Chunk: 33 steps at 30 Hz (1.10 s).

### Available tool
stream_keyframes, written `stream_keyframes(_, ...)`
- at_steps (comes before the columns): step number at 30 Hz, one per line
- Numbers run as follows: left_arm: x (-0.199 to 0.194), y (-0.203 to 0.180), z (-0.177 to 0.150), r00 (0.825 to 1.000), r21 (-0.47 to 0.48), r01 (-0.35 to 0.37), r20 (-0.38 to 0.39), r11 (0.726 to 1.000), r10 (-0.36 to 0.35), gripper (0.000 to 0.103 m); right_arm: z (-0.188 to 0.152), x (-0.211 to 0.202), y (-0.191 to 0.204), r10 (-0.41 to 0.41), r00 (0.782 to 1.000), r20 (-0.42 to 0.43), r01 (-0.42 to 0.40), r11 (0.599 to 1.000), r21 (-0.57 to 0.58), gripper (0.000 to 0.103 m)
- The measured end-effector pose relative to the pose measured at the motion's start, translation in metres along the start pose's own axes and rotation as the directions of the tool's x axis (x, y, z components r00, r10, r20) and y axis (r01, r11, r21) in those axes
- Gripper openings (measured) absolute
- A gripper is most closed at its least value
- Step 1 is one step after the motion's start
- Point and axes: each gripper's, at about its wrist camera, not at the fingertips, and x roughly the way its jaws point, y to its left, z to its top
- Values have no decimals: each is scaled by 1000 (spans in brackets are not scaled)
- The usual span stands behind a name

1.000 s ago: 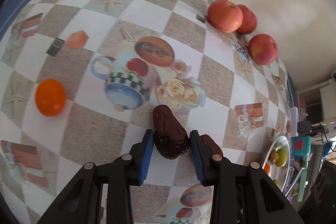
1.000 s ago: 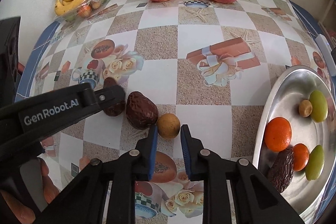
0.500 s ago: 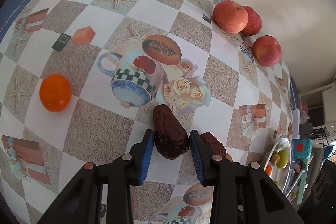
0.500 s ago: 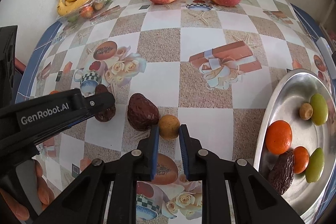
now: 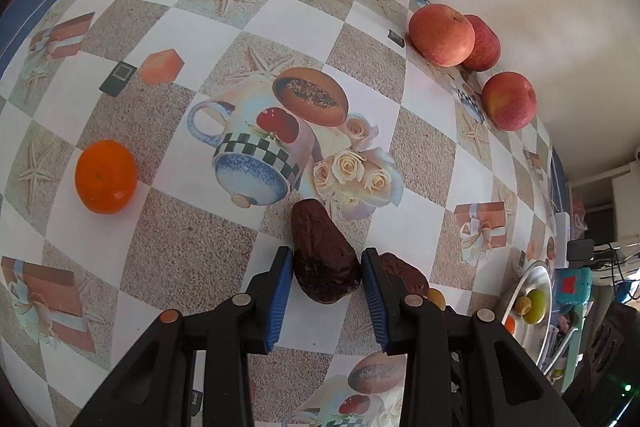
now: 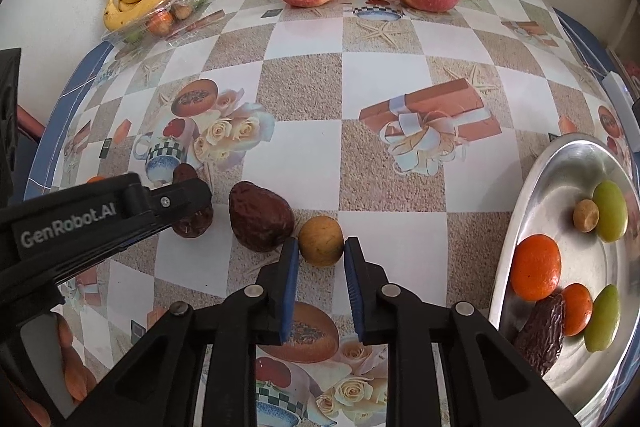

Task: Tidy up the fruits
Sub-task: 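Grasp the dark date with the left tool while the right tool grasps the kiwi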

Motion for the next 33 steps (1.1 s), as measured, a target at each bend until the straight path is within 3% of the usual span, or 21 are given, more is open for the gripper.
stream_keyframes(12,-11,4,2,1000,-26,7,12,1000,-7,37,2,-4,-7,19,1000,3,-19,999,38,24)
stream_keyframes(33,-38,-18,-1,997,27,44,63,999,-45,37,-1,-35,-11,21,998,53,-23,999,40,24)
